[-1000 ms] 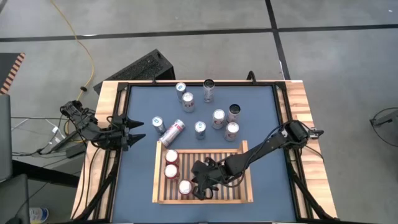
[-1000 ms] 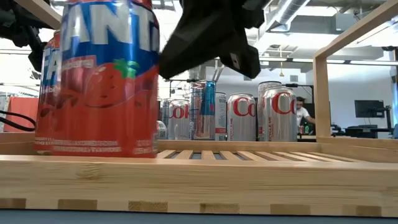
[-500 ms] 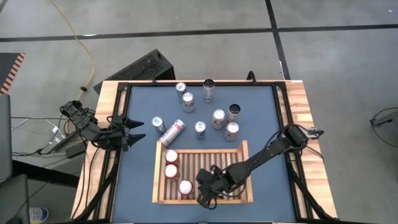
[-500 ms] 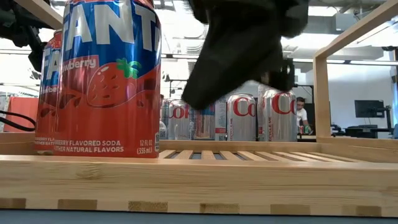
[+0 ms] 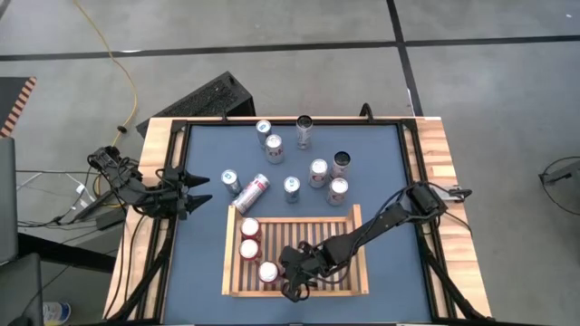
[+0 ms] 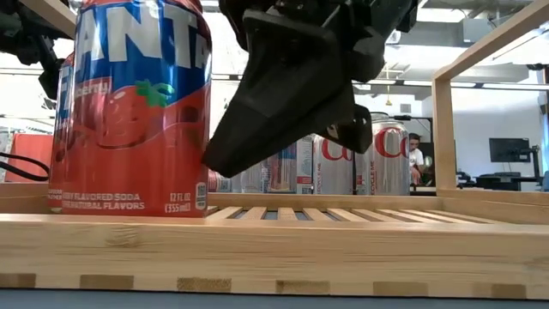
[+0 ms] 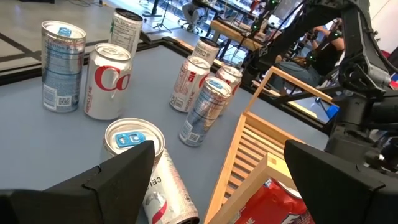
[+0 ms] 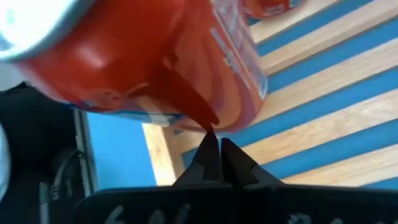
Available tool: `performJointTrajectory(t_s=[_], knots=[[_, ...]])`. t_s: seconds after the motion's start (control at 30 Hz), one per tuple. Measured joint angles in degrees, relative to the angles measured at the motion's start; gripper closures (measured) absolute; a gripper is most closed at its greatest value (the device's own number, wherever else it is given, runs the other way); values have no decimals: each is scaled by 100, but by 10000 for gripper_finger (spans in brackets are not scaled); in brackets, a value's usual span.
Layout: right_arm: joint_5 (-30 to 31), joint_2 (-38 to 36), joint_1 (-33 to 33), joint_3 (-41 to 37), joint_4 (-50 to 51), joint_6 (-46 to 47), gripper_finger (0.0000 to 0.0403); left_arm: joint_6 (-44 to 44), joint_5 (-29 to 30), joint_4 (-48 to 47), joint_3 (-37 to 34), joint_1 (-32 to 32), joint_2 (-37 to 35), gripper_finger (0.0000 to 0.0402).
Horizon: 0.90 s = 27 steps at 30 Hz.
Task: Place canned beverage on shelf
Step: Put the red soda can on the shelf aligned with the other red soda can
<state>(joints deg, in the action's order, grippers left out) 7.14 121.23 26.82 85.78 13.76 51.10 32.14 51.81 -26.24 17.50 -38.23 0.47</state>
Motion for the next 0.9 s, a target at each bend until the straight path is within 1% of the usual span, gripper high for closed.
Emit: performJointTrajectory(t_s=[0.07,0.27,0.43,0.53,0.67,0.83,0.9], knots=[[-112,0,-33,0,-59,-23,403,0,0,-2,0,-1,0,53],[-77,0,-80,0,-473,-452,403,-24,1,-1,0,0,0,53],[-108,-4,-169,0,-393,-555,403,-37,3,-2,0,-1,0,53],[-104,-4,-192,0,-168,-432,403,-39,1,-2,0,-1,0,53],[132,-3,-179,-2,-70,-291,403,-55,1,-7,0,-1,0,53],[191,-2,-240,-2,-39,-325,403,-103,1,-6,0,1,0,53],[356,-4,-296,0,-26,-426,403,-101,1,-6,0,0,0,53]])
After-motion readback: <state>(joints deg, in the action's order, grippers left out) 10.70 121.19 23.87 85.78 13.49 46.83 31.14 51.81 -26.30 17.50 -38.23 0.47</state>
